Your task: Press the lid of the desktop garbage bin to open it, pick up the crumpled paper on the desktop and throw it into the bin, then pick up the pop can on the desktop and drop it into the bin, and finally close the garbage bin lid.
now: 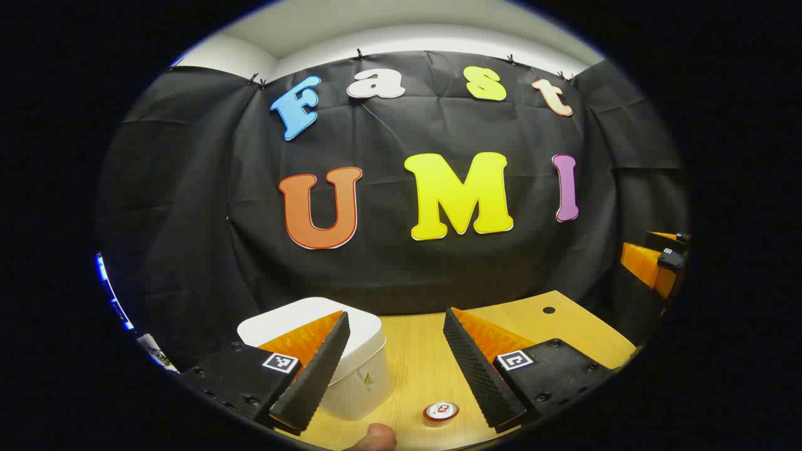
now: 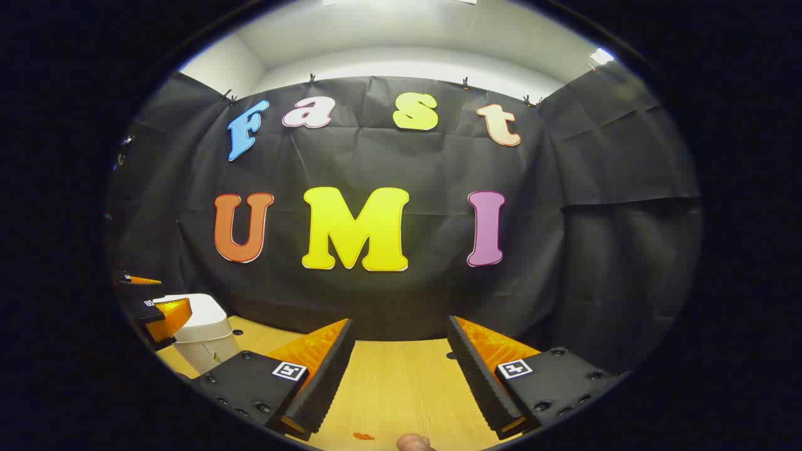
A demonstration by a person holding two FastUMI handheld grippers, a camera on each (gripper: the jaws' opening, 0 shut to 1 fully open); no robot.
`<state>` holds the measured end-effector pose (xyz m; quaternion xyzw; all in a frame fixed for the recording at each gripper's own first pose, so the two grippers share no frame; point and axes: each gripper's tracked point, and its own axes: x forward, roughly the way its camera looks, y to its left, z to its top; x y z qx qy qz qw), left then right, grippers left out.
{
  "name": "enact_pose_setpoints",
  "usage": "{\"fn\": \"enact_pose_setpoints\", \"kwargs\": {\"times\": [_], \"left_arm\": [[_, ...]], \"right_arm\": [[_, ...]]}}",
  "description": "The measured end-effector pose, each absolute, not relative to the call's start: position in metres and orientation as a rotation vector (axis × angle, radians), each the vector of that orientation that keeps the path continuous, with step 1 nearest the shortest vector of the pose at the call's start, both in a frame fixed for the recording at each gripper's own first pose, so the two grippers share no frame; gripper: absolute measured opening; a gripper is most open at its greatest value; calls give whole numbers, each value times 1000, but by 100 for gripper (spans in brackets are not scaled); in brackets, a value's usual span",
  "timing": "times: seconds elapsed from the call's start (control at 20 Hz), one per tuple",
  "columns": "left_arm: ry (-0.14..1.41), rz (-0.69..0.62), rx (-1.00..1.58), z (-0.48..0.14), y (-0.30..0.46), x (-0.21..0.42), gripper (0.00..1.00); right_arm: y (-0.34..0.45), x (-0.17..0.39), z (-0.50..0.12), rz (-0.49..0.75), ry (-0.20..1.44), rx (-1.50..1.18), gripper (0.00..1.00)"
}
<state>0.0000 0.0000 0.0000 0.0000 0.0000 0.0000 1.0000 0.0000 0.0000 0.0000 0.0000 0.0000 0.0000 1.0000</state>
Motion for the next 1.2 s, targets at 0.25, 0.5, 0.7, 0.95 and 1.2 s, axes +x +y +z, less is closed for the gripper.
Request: {"fn": "enact_pose_setpoints", "kwargs": {"times": [0.25,0.5,0.7,0.95,1.2], "left_arm": [[-6,-17,-3,0,-1,8,99],[-19,-31,-11,2,-7,13,99],[-13,-42,-26,0,-13,15,99],[-17,-43,-38,0,-14,16,99],[-9,-40,-45,-1,-15,21,99]], "right_arm": [[4,6,-4,-1,-2,-35,94],[-2,11,-6,-24,-1,-61,94],[1,14,-9,-13,9,-56,94],[2,19,-7,-4,2,-65,94],[2,24,-9,1,12,-70,94]]}}
